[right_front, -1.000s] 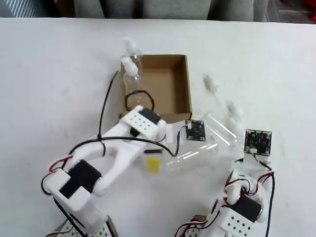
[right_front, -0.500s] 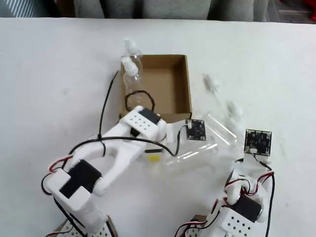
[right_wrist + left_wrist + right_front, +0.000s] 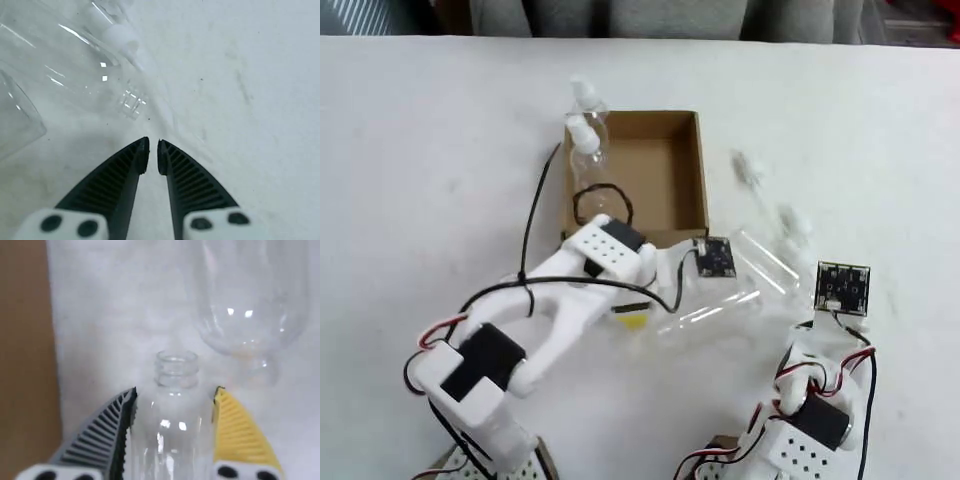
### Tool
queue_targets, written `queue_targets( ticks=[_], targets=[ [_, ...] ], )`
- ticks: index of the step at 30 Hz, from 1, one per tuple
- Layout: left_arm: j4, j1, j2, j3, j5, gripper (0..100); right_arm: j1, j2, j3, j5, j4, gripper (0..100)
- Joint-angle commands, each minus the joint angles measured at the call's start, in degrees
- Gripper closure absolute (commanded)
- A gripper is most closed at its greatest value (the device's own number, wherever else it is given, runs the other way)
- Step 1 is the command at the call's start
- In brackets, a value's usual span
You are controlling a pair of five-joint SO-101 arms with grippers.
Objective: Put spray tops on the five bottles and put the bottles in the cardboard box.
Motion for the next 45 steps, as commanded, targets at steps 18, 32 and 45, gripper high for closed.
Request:
queue_targets(
  ticks=[18,32,45],
  targets=[
    [0.7,-12.9,-37.3,15.7,20.2,86,0.4,-0.7,0.4,0.5,0.4,98.3],
    [-15.7,-44.4,-49.3,28.6,44.1,86,0.4,-0.7,0.4,0.5,0.4,98.3],
    [-49.6,-49.2,-49.5,41.8,57.6,87,-0.6,-0.7,-2.1,0.4,-1.6,98.3]
  ],
)
